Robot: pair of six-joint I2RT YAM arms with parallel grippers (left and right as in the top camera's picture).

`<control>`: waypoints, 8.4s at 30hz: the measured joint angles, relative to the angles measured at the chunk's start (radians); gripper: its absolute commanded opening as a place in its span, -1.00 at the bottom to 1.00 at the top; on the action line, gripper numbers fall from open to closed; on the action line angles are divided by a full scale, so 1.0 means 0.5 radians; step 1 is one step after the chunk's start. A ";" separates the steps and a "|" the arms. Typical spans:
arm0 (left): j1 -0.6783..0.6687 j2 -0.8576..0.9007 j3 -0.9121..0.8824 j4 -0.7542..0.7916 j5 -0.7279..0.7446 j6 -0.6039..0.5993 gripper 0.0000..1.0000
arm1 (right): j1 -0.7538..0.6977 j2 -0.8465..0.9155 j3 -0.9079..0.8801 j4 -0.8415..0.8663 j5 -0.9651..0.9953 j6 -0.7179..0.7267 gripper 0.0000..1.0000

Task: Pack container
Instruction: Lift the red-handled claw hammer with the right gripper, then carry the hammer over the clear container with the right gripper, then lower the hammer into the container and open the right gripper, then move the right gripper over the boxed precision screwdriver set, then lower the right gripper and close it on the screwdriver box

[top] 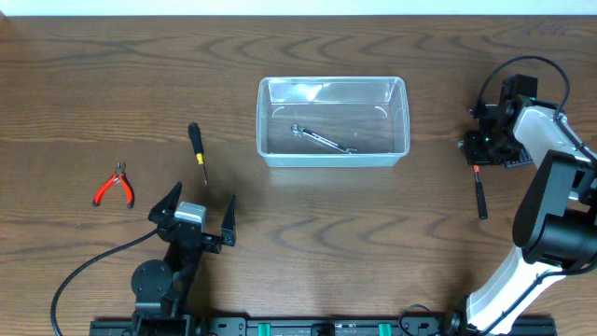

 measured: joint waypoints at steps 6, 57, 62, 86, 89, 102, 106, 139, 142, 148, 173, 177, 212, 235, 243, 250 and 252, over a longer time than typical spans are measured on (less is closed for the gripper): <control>0.000 0.000 0.000 0.000 0.000 0.000 0.97 | 0.025 0.002 0.027 -0.060 0.002 0.000 -0.88; 0.000 0.000 0.000 0.000 0.000 0.000 0.97 | 1.227 0.014 1.400 -0.594 0.056 -0.358 -0.97; 0.000 0.000 0.000 0.000 -0.001 0.000 0.97 | 1.351 0.014 1.400 -0.511 0.057 -0.395 -0.97; -0.001 0.000 0.000 0.000 0.000 0.000 0.97 | 1.502 0.150 1.375 -0.404 0.025 -0.410 -0.97; -0.001 0.000 0.000 0.000 0.000 0.000 0.97 | 1.524 0.185 1.373 -0.410 0.021 -0.410 -0.99; 0.000 0.000 0.000 0.000 0.000 0.000 0.97 | 1.567 0.375 1.371 -0.487 -0.007 -0.410 -0.98; -0.001 0.000 0.000 0.000 0.000 0.000 0.97 | 1.571 0.420 1.366 -0.496 -0.021 -0.410 -0.97; -0.001 0.000 0.000 0.000 0.000 0.000 0.97 | 1.576 0.633 1.356 -0.517 -0.105 -0.393 -0.54; 0.000 0.000 0.000 0.000 0.000 0.000 0.97 | 1.576 0.633 1.356 -0.517 -0.110 -0.392 -0.49; 0.000 0.000 0.000 0.000 0.000 0.000 0.97 | 1.576 0.633 1.356 -0.512 -0.113 -0.368 -0.31; 0.000 0.000 0.000 0.000 0.000 0.000 0.97 | 1.291 -0.117 1.792 -0.850 0.371 -0.073 0.99; -0.001 0.000 0.000 0.000 0.000 0.000 0.96 | 1.068 -0.250 1.793 -1.010 0.404 -0.030 0.99; -0.001 0.000 0.000 0.000 0.000 0.000 0.97 | -0.380 -0.282 1.163 -1.198 -0.236 -0.489 0.99; 0.000 0.000 0.000 0.000 0.000 0.000 0.97 | -0.365 -0.047 0.687 -0.541 -0.042 -0.610 0.98; 0.000 0.000 0.000 0.000 0.000 0.000 0.97 | -0.294 0.114 0.687 -0.452 0.036 -0.589 0.99; 0.000 0.000 0.000 0.000 0.000 0.000 0.97 | -0.263 0.178 0.683 -0.354 0.098 -0.568 0.98; 0.000 0.000 0.000 0.000 0.000 -0.001 0.97 | -0.263 0.188 0.683 -0.331 0.109 -0.568 0.98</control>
